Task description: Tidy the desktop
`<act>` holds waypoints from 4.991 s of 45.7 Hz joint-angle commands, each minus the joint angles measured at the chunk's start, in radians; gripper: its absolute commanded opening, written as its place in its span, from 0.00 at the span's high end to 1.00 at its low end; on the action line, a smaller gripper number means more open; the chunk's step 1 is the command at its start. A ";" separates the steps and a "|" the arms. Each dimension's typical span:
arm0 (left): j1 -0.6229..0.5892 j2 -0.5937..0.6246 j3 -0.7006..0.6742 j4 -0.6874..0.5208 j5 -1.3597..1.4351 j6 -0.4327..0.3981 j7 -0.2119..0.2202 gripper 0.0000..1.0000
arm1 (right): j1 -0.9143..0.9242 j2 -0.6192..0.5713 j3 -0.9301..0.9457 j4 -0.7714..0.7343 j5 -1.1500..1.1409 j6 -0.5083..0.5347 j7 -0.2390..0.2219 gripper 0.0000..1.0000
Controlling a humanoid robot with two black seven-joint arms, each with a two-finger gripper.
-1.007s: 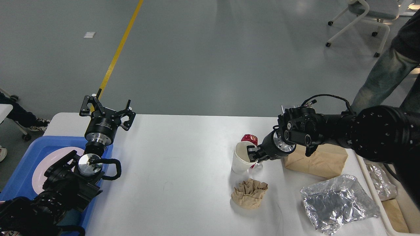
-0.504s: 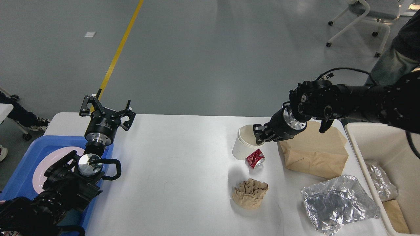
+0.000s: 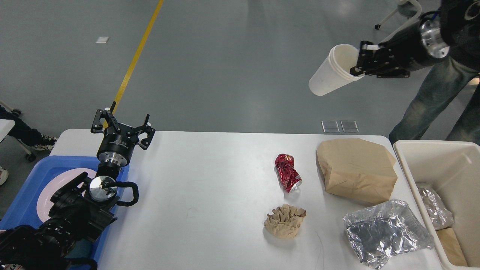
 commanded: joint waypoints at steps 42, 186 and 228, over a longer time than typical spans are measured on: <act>0.000 0.000 0.001 0.001 0.000 0.000 0.000 0.03 | -1.103 -0.171 0.173 -0.438 0.012 -0.626 0.002 0.00; 0.000 0.000 -0.001 -0.001 0.000 0.000 0.000 0.03 | -0.894 0.705 -0.119 -0.474 0.005 -0.519 -0.171 0.88; 0.000 0.000 -0.001 0.001 0.000 0.000 0.000 0.03 | 0.056 0.003 0.042 0.253 0.007 -0.176 -0.167 0.95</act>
